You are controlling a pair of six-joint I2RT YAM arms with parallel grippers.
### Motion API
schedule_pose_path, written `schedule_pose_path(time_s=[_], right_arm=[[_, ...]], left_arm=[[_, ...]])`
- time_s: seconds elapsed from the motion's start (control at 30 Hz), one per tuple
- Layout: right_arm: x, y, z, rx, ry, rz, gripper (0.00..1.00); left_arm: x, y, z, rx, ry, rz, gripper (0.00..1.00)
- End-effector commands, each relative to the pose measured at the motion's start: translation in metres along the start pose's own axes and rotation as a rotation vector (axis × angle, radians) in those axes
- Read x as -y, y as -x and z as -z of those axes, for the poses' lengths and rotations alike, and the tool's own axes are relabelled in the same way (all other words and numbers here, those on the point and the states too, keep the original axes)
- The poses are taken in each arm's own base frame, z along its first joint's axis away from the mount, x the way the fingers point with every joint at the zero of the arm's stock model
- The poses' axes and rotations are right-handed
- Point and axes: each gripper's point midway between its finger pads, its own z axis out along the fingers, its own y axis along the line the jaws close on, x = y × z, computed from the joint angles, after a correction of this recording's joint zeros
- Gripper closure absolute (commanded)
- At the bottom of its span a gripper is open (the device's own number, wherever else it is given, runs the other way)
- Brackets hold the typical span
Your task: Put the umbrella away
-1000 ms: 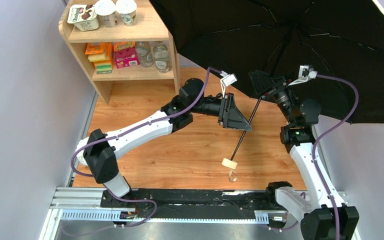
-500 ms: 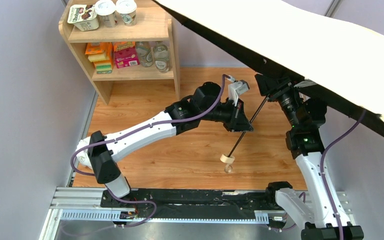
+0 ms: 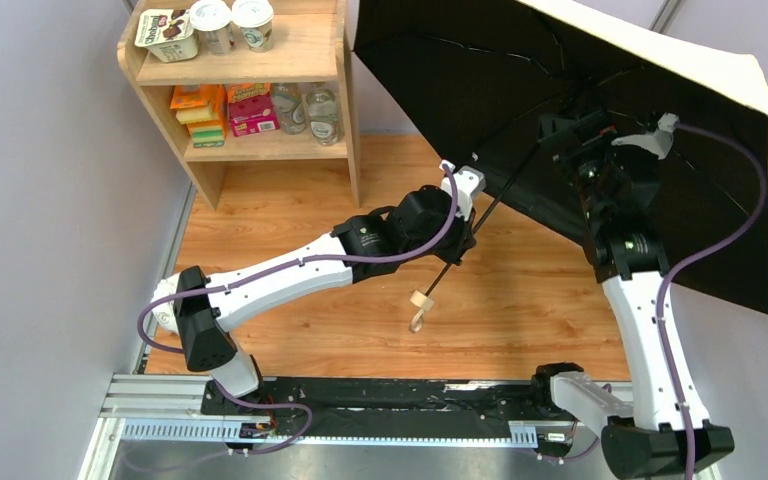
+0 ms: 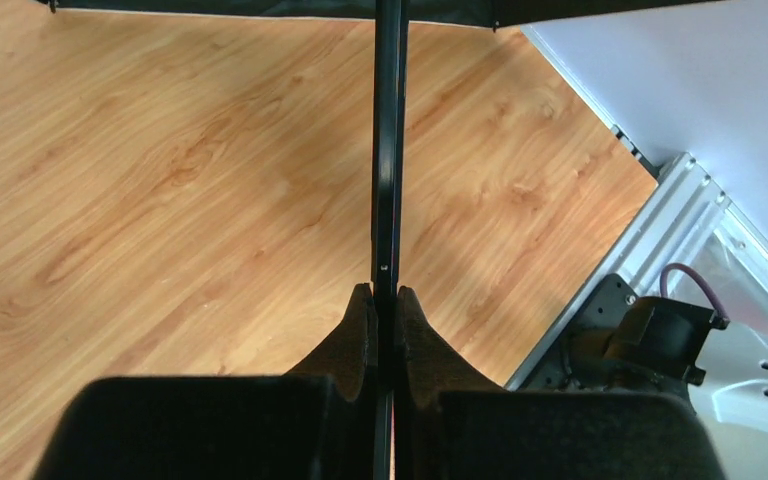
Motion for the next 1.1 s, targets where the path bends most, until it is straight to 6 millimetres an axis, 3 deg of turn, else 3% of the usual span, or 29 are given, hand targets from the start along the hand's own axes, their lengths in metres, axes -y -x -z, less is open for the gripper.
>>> schedule_pose_path(time_s=[0.0,0.1,0.3,0.53,0.73,0.9,1.07], right_arm=[[0.005,0.020,-0.013,0.045,-0.099,-0.064,0.00],[0.029,0.016,-0.016,0.052,-0.209,-0.144,0.00],[0.053,0.024,-0.035,0.079,-0.203,-0.243,0.10],[0.032,0.026,-0.064,0.049,-0.091,-0.194,0.14],[0.019,0.027,-0.074,0.056,-0.035,-0.208,0.27],[0.032,0.043,-0.073,0.176,-0.172,-0.181,0.30],[0.032,0.038,-0.101,0.152,-0.176,-0.179,0.40]], left_arm=[[0.000,0.033,0.011,0.153,0.056,-0.005,1.00],[0.000,0.030,0.009,0.153,0.054,0.002,1.00],[0.002,0.023,0.008,0.151,0.040,0.004,1.00],[0.005,0.019,0.009,0.160,0.007,0.015,1.00],[0.008,0.020,0.011,0.155,-0.007,-0.003,1.00],[0.007,0.015,0.009,0.145,-0.004,0.003,1.00],[0.010,0.015,0.006,0.137,-0.011,0.005,1.00]])
